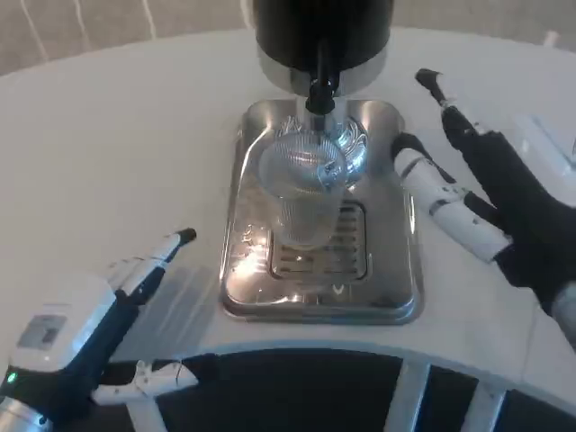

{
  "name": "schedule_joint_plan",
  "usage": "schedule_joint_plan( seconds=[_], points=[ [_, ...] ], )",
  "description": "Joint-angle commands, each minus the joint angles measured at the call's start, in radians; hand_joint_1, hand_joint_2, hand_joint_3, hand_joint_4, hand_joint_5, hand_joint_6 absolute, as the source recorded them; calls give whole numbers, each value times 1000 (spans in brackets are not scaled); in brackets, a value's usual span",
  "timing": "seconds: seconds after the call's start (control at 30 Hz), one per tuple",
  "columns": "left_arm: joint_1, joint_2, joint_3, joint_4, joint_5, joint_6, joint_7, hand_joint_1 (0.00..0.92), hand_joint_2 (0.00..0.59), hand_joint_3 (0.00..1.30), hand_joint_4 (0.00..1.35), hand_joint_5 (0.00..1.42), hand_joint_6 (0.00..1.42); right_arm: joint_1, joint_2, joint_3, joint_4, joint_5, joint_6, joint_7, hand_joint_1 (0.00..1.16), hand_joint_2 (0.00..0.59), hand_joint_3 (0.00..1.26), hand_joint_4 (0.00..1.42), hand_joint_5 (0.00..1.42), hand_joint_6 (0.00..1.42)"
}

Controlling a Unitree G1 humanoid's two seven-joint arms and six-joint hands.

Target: Grasp the cup under the faucet to collect the drink, then remove the cup.

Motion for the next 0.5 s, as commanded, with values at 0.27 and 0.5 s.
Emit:
schedule_joint_plan(
  seconds=[0.27,0.5],
  points=[
    [68,27,21,-40,10,-13,-34,52,76,90,55,166,261,-67,1,91,75,64,36,-110,0,487,0,0,0,0],
    [108,16,34,-73,-6,-1,-52,51,76,89,55,168,264,-109,-6,120,121,102,56,-159,0,494,0,0,0,0]
  ],
)
